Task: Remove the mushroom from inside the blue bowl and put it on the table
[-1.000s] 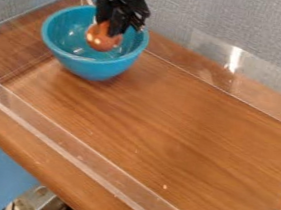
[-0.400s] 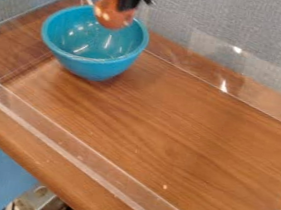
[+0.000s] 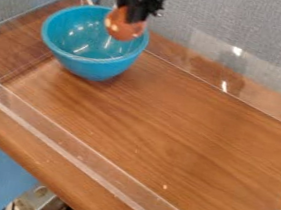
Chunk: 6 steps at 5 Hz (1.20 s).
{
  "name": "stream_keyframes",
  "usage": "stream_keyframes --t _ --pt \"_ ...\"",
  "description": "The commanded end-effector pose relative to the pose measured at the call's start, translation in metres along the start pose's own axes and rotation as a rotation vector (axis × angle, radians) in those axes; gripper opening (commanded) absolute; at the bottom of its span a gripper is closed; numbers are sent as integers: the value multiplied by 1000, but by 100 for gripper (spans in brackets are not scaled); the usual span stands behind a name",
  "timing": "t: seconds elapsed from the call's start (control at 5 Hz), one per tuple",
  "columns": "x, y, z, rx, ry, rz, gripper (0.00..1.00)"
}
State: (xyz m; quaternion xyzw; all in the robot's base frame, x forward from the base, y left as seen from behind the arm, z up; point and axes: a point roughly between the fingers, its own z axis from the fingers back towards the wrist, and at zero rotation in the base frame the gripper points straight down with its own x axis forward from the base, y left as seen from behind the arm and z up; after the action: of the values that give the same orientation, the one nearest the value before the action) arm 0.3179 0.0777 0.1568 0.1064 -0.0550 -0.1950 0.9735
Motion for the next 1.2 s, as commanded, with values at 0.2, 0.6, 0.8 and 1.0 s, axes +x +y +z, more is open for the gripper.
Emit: stream_keyframes --t 0.2,0.6,0.8,1.0 --pt "10 -38 -3 -11 -53 -140 0" --pt "20 -110 -20 -58 -68 -359 0" --pt "28 -152 -39 -89 -70 -477 0" --pt "36 -178 -58 -105 -53 -520 0"
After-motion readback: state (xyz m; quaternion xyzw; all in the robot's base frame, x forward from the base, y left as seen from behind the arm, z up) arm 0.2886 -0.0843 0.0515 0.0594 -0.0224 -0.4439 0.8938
